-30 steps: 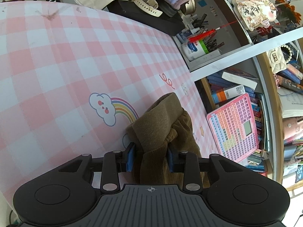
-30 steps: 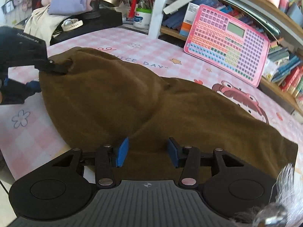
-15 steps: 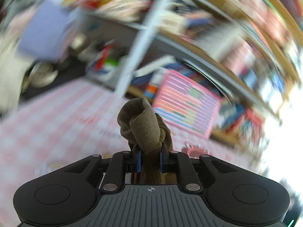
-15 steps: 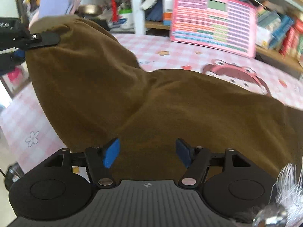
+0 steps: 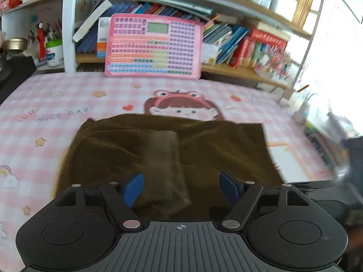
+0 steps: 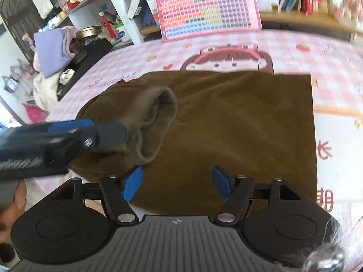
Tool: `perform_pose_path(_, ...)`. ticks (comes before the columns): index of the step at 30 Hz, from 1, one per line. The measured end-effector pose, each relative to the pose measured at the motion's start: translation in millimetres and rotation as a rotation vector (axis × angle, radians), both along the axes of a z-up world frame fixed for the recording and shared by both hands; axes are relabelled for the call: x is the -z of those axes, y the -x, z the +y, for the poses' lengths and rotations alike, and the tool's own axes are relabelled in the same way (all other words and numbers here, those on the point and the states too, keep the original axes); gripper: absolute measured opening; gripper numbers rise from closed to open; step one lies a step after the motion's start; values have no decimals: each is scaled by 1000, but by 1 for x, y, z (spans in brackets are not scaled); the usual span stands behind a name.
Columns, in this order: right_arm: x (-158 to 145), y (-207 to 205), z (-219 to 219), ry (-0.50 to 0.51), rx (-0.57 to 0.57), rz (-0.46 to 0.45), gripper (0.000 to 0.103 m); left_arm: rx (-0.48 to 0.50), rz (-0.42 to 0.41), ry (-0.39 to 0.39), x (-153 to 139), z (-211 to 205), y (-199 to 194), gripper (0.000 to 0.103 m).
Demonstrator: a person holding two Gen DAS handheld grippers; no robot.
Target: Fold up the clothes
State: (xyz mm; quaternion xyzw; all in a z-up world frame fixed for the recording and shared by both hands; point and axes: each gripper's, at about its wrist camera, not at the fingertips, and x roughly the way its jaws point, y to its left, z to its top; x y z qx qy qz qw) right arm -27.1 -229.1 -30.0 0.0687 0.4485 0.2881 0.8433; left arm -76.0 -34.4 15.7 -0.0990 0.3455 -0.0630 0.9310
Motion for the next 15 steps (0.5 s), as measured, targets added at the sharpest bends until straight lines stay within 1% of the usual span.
perform_pose_path(2, 1, -7, -5, -58, -28, 40, 67, -70, -36, 71, -6, 10, 13, 81)
perform_pose_path(4, 0, -13, -6, -122, -60, 78, 67, -187, -59, 137, -5, 26, 26, 81)
perform_pose_path(5, 0, -19, -4, -161, -78, 105, 69, -251, -62, 161, -4, 34, 33, 81)
perform_pose_path(8, 5, -39, 9, -275, -106, 232, 72, -447, -60, 225, 1, 54, 61, 81)
perform_pose_path(10, 12, -53, 20, -325, -95, 315, 72, -536, -58, 245, 3, 59, 78, 81)
perform_pose_path(11, 15, -58, 27, -331, -88, 342, 72, -569, -60, 247, 3, 60, 85, 81)
perform_pose_path(13, 15, -65, 40, -303, -69, 367, 73, -609, -55, 239, 4, 57, 94, 81)
perform_pose_path(14, 16, -69, 48, -276, -65, 374, 71, -627, -52, 235, 4, 56, 98, 81)
perform_pose_path(15, 16, -72, 55, -254, -62, 377, 66, -645, -48, 230, 5, 54, 102, 81)
